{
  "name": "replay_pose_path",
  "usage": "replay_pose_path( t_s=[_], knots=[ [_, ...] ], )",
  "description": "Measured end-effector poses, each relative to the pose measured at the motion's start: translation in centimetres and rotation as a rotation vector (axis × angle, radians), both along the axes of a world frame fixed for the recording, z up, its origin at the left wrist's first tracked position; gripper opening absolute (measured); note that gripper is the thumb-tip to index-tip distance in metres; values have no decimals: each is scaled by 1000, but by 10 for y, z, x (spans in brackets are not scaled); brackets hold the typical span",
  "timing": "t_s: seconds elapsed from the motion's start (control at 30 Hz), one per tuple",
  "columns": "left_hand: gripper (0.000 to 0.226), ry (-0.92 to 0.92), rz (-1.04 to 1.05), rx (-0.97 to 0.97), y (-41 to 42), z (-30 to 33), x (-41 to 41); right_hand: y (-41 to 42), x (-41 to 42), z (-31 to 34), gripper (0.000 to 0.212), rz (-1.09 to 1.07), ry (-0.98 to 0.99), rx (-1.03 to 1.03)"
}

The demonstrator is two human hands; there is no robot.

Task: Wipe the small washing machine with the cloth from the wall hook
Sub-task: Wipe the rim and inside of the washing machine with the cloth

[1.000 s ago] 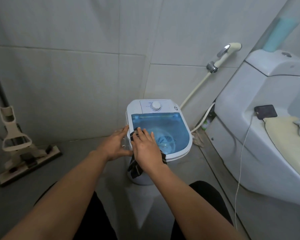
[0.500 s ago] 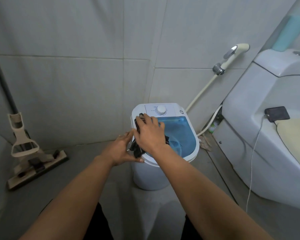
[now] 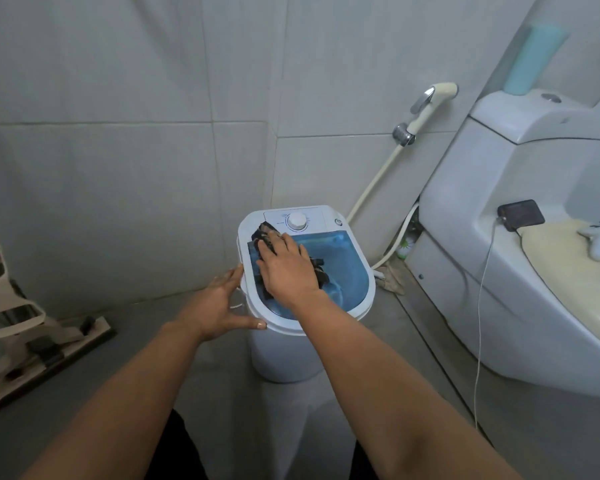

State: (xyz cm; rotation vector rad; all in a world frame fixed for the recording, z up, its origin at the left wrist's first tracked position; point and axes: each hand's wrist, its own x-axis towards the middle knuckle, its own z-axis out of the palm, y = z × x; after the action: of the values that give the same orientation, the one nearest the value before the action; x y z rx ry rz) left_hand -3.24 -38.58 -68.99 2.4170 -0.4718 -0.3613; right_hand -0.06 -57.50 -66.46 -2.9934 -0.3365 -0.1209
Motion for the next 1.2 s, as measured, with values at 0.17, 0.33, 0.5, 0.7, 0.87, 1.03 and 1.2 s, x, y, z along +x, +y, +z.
replay_pose_path(
  t_s=[0.17,0.33,0.5,0.7,0.87,1.03,1.2],
  knots=[
    [150,13,10,19,-1,1,0,-35,3,0,46,78,-61,-26],
    [152,20,13,12,0,-2,1,-73,8,-1,44,67,-105,7],
    [158,27,24,34,2,-7,4,-109,15,-2,45,-119,-93,58],
    [154,28,20,34,4,-11,5,-124,26,10,38,-312,-37,78],
    [158,24,8,46,3,-6,5,-114,34,10,38,-440,23,87],
    [150,18,3,12,3,-6,2,-97,26,2,47,-387,-12,34],
    [144,-6,-19,-31,1,-2,0,-51,5,-4,51,-250,-67,63]
  ],
)
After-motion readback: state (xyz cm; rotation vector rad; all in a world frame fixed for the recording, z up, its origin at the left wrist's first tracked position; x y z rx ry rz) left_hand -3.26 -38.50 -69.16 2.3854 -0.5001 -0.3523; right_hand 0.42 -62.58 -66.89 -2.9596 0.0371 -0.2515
